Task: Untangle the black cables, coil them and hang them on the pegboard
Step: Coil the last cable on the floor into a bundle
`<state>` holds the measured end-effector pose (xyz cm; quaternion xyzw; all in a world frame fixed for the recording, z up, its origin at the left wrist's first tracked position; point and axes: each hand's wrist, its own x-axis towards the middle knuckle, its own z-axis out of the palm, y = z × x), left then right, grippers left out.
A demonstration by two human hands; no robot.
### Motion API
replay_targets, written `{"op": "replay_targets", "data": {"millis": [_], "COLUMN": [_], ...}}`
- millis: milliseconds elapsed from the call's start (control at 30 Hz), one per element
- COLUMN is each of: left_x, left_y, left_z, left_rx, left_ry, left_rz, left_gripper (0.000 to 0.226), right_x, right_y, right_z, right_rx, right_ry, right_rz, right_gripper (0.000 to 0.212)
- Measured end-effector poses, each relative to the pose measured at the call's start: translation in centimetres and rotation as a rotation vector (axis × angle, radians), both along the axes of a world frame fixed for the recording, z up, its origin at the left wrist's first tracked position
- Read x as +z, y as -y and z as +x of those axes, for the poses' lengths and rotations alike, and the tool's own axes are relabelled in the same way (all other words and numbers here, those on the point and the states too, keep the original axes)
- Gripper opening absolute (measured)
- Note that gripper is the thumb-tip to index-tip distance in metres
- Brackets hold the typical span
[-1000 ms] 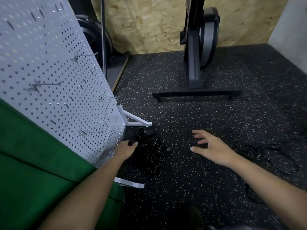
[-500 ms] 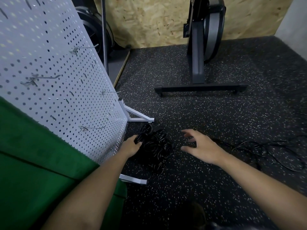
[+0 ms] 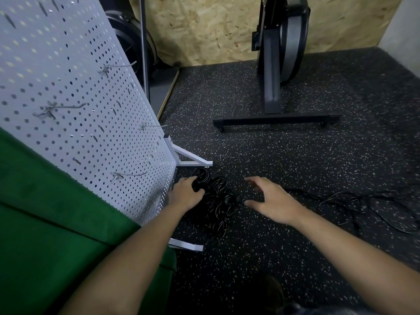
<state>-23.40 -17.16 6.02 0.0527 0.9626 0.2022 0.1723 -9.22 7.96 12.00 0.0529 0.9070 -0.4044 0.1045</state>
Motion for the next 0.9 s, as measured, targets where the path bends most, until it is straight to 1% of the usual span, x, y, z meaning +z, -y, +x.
{"op": "replay_targets", "data": {"millis": [100,233,333,533,600,733,900], "left_x": [0.8,1.0,1.7,3.2,3.8,4.4,2.7], "left_y": [-1.1,-2.3,-3.6,-8.6,-11.2,-16.2,-21.3], "left_z": [0.5,0.6,1.1,2.9,3.9,6.0,8.0], "left_rx": [-0.056,-0.102,-0.162,-0.365,-0.451,-0.607,-0.705], "left_ry": [-0.070,-0.073,-0.061,0.022,0.059,0.145,0.222], "left_rz": [-0.019,-0.040,-0.008,0.158,0.184,0.180,0.138], "left_gripper": [0.063,0.066,0.064,0.062,0.061,0.060,0.058], "right_x": [0.0,0.0,0.2,0.9,0.8,0.5,-1.2], "right_y": [0.0,-0.6,-1.2,-3.3,-4.7,-8.0,-12.3], "right_z": [-0.2,0.0,0.5,2.9,4.1,6.8,10.2], "right_rx": [0.001,-0.007,-0.025,-0.120,-0.158,-0.240,-0.371], "right_ry": [-0.005,-0.008,-0.002,0.003,0.005,0.038,0.088], "right_rz": [0.006,0.006,0.001,0.000,0.016,0.062,0.053], "right_gripper": [0.070,0.069,0.067,0.065,0.065,0.063,0.059]}}
